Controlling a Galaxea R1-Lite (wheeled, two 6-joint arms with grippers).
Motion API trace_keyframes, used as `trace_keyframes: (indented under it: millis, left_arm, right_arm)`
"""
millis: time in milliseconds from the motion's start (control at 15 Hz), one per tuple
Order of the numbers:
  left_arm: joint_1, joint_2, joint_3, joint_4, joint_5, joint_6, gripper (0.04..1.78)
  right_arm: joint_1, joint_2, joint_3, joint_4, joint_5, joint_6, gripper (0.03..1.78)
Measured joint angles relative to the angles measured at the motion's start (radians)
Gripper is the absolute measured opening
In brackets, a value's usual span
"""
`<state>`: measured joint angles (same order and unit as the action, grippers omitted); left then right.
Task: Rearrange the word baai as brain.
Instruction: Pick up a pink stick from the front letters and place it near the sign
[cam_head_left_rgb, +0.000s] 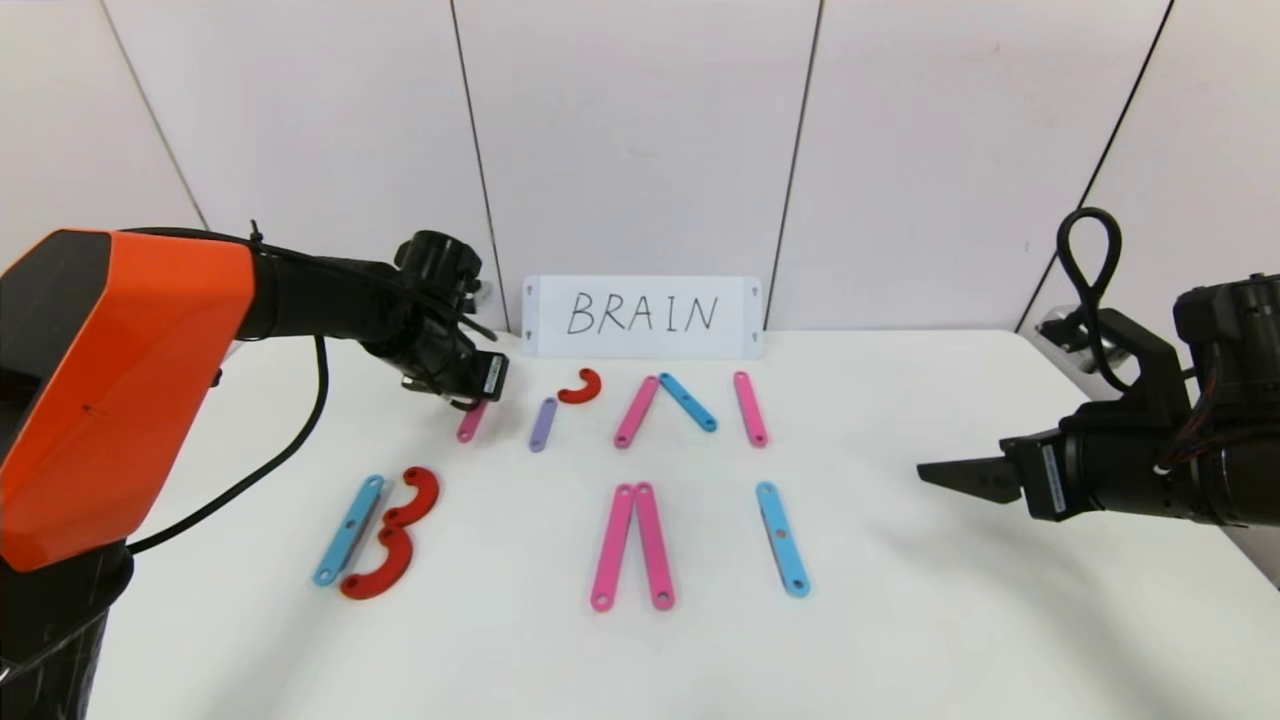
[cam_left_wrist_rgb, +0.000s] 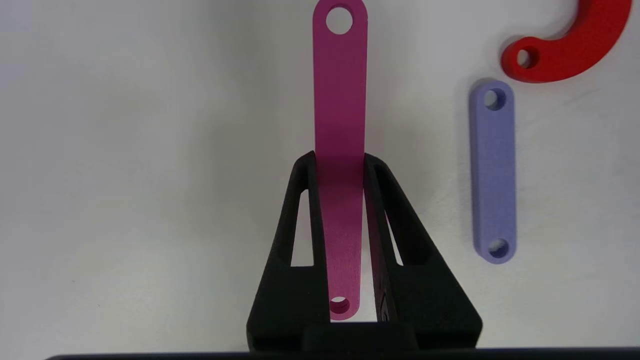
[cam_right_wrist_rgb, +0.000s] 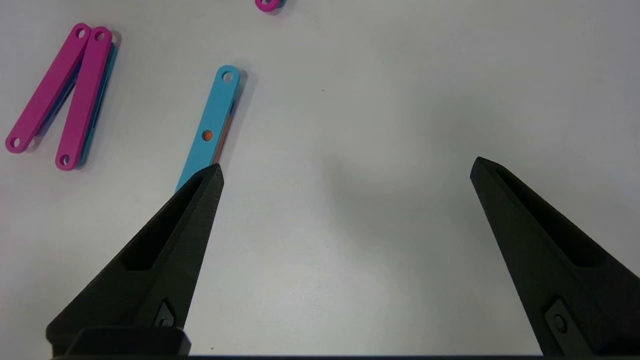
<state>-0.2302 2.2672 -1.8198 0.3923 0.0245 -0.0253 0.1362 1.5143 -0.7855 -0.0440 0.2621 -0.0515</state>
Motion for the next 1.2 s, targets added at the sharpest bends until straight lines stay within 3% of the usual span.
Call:
trace_keyframes:
  millis: [1200]
  left_arm:
    - [0.019,0.024,-0.017,0.039,-0.028,0.074,0.32]
  right_arm:
    - [-0.001,0.0,0.002,0.0,-0.002,0.0,1.73]
